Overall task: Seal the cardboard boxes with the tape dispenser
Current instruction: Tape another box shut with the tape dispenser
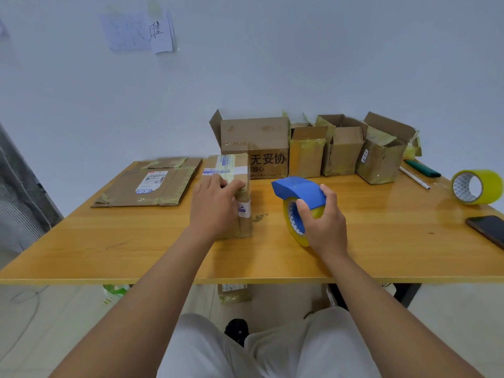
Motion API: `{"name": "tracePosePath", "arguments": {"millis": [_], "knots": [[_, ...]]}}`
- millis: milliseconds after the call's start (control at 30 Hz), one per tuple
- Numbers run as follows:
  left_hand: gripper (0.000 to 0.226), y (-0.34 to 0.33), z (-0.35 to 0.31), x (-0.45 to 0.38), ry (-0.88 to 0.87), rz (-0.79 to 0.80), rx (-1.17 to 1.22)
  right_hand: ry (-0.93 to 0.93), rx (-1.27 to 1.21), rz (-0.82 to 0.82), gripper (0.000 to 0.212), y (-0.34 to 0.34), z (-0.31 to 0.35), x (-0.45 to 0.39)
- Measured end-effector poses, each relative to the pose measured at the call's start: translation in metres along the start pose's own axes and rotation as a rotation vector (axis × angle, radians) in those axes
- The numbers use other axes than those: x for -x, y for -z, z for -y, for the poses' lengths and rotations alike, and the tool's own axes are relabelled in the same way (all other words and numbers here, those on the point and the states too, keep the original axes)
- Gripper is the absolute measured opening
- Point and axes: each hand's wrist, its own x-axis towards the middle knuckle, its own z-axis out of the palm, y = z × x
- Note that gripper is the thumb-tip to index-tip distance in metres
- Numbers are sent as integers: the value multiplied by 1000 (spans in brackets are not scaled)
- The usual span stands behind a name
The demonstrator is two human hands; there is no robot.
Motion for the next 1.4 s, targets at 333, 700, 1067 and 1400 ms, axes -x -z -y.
{"name": "tracePosePath", "arguments": {"millis": [333, 700, 1067, 1400], "knots": [[44, 3, 11, -3, -27, 54, 21, 12, -6, -12, 62, -1, -1, 1], [39, 0, 12, -6, -44, 30, 29, 13, 3, -12, 62, 0, -2, 1], [39, 6, 26, -4, -68, 38, 102, 8, 5, -12, 62, 0, 0, 1], [33, 0, 18, -5, 36, -70, 213, -5, 20, -3, 63, 0, 1, -1]]}}
